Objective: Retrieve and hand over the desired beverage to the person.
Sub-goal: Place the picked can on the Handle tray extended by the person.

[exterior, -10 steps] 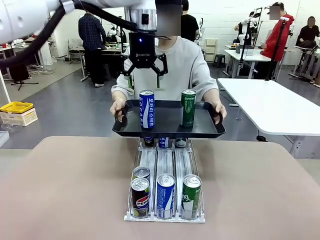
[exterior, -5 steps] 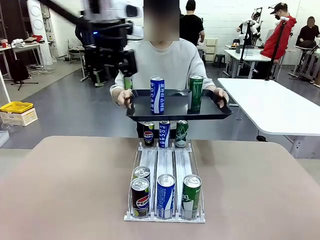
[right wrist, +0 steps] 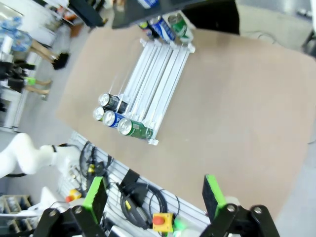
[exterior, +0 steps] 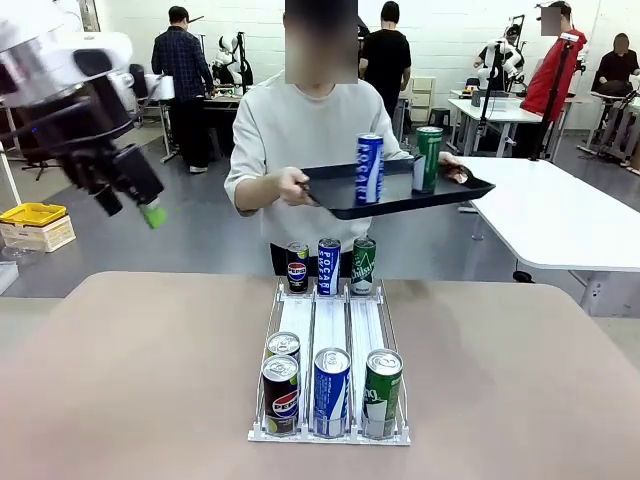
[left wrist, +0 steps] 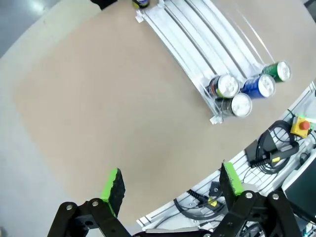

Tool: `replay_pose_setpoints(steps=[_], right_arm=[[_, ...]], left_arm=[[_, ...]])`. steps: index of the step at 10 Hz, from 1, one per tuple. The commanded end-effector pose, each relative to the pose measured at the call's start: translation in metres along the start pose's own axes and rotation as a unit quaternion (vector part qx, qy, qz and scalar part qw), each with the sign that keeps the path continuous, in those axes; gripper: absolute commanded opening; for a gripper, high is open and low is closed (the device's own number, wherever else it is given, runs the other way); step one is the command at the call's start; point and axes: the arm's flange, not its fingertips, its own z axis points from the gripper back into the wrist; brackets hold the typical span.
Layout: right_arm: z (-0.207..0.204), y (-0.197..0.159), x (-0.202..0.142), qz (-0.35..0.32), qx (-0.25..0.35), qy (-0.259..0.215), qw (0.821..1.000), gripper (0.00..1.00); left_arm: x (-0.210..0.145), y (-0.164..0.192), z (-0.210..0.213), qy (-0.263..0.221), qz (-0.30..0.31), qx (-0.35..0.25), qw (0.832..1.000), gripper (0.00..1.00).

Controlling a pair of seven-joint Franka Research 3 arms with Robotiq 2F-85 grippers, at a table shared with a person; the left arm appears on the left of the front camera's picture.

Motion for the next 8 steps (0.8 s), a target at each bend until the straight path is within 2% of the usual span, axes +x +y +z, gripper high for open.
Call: replay_pose_setpoints(steps=[1,2,3,8], right_arm=[[-0.001,0.001,0.001,0.0,0.008,-0.001,1.0,1.0],[-0.001,0.001,0.001,0.0,0.008,-0.001,1.0,1.0],[-0.001,0.001,0.001,0.0,0.008,-0.001,1.0,1.0],[-0.001,0.001,0.001,0.0,0.008,-0.001,1.0,1.0]], left_arm=[[-0.012,0.015,-0.005,-0.007,0.002,-0.031,0.999,1.0],[-0.016,0.022,-0.007,-0.01,0.021,-0.029,0.999,1.0],[-0.012,0.009,-0.003,-0.001,0.005,-0.01,1.0,1.0],[-0.012,0.009,-0.003,-0.001,0.005,-0.01,1.0,1.0]])
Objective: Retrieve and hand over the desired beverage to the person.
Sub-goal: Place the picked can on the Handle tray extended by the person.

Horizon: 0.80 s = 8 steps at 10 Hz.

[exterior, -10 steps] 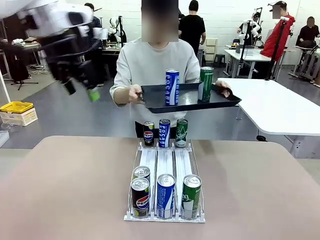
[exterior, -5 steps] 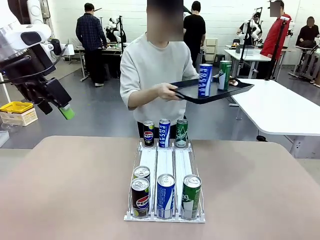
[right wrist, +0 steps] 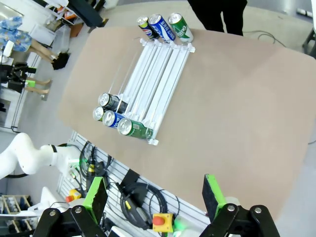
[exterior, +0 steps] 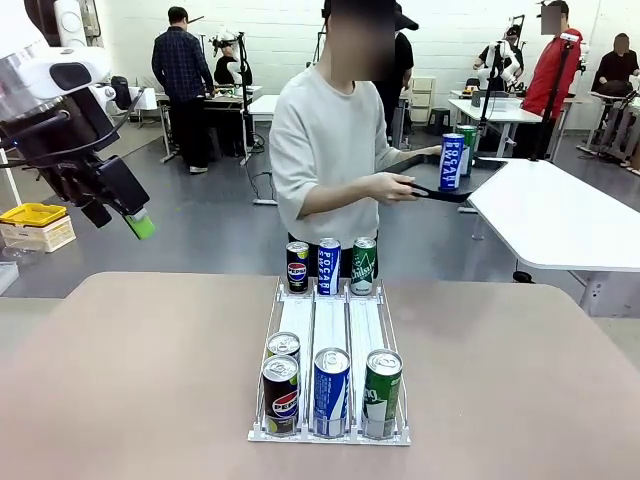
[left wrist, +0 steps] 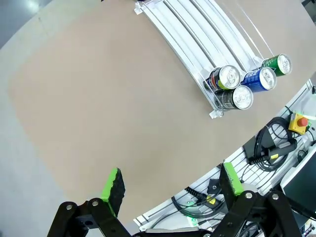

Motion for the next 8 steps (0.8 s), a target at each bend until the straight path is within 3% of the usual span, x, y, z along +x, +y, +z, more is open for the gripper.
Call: replay_pose_setpoints(steps=[1,4,5,6,8], right_arm=[[-0.001,0.001,0.001,0.0,0.008,-0.001,1.0,1.0],[-0.001,0.001,0.001,0.0,0.008,-0.001,1.0,1.0],[-0.001,0.001,0.001,0.0,0.008,-0.001,1.0,1.0],[-0.001,0.001,0.001,0.0,0.008,-0.001,1.0,1.0],[-0.001,0.001,0.001,0.0,0.008,-0.001,1.0,1.0]], left_arm=[[0.002,-0.001,0.002,-0.001,-0.001,0.002,1.0,1.0],[0.0,0.0,0.0,0.0,0.0,0.0,1.0,1.0],[-0.022,0.018,0.024,0.015,-0.079,-0.018,0.997,1.0],[-0.05,0.034,0.053,-0.032,-0.115,-0.013,0.993,1.0],[-0.095,0.055,0.095,-0.068,-0.169,-0.064,0.981,1.0]])
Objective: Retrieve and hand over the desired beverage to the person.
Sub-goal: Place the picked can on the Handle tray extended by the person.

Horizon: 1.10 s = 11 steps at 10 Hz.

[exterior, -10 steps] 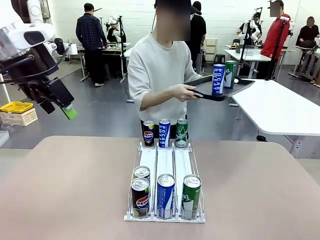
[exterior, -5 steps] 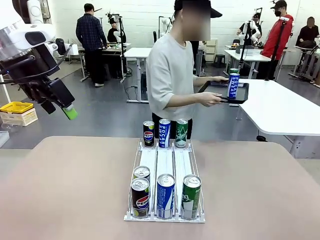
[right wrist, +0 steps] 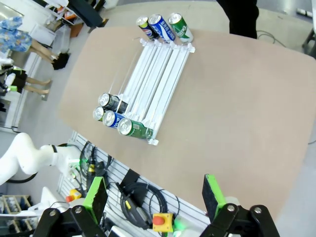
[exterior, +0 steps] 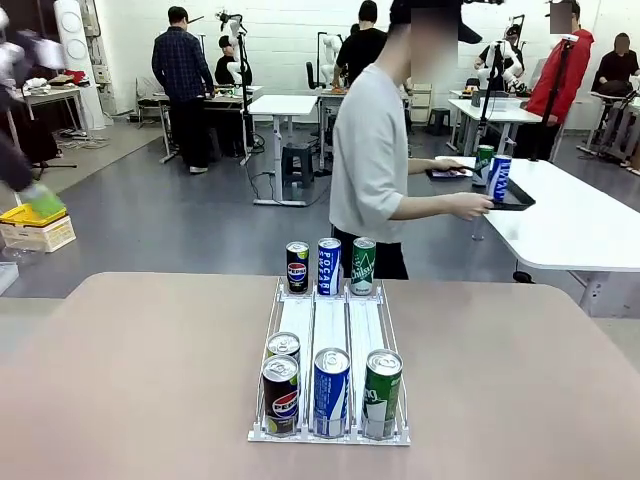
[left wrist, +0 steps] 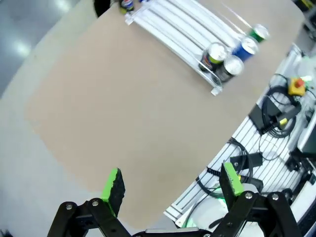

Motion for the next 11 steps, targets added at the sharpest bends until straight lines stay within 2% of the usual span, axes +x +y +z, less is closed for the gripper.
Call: replay_pose_setpoints(steps=[1,2,3,5,9,11], right_arm=[[-0.001,0.001,0.001,0.0,0.008,-0.001,1.0,1.0],[-0.001,0.001,0.001,0.0,0.008,-0.001,1.0,1.0],[-0.001,0.001,0.001,0.0,0.008,-0.001,1.0,1.0],[-0.001,0.001,0.001,0.0,0.008,-0.001,1.0,1.0],[-0.001,0.001,0.001,0.0,0.008,-0.001,1.0,1.0],[-0.001,0.001,0.001,0.0,0.008,-0.001,1.0,1.0]], left_arm=[[-0.044,-0.003,0.034,-0.053,-0.056,-0.048,0.996,1.0],[-0.065,0.004,0.053,-0.089,-0.057,-0.059,0.993,1.0],[-0.08,0.009,0.058,-0.132,-0.031,-0.042,0.99,1.0],[-0.087,0.026,0.063,-0.162,-0.007,-0.075,0.984,1.0],[-0.08,0.033,0.061,-0.152,0.004,-0.103,0.983,1.0],[-0.086,0.03,0.062,-0.154,0.002,-0.092,0.984,1.0]])
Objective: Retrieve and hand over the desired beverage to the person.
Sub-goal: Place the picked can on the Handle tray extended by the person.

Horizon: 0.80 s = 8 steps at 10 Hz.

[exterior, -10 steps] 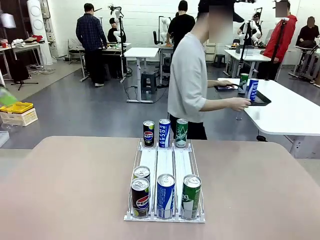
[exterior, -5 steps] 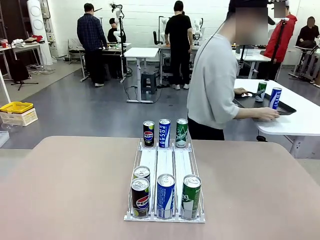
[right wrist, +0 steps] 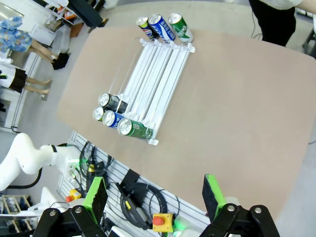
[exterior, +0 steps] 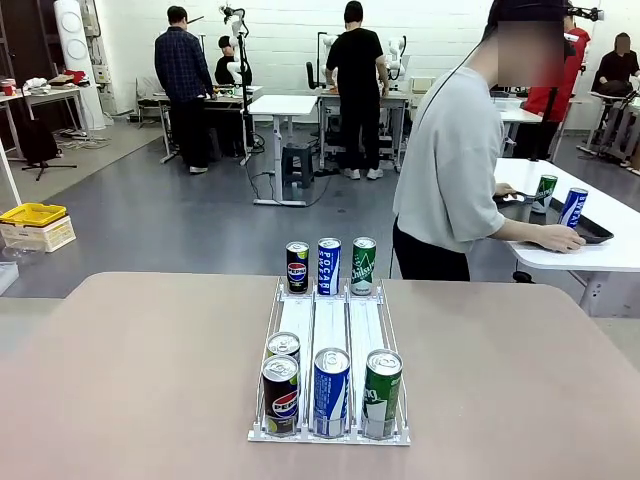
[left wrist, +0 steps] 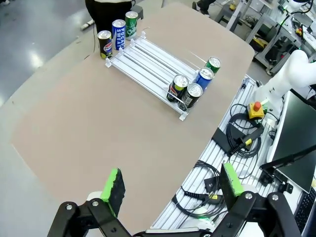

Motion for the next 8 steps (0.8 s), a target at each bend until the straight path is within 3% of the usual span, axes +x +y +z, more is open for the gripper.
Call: replay_pose_setpoints(steps=[1,8], right_arm=[[-0.001,0.0014,0.0008,0.0,0.008,-0.001,1.0,1.0],[-0.001,0.0014,0.0008,0.0,0.008,-0.001,1.0,1.0]], left_arm=[[-0.0019,-0.0039,0.004,-0.005,-0.011,-0.001,1.0,1.0],[-0.0019,-0.0039,0.004,-0.005,-0.011,-0.001,1.0,1.0]])
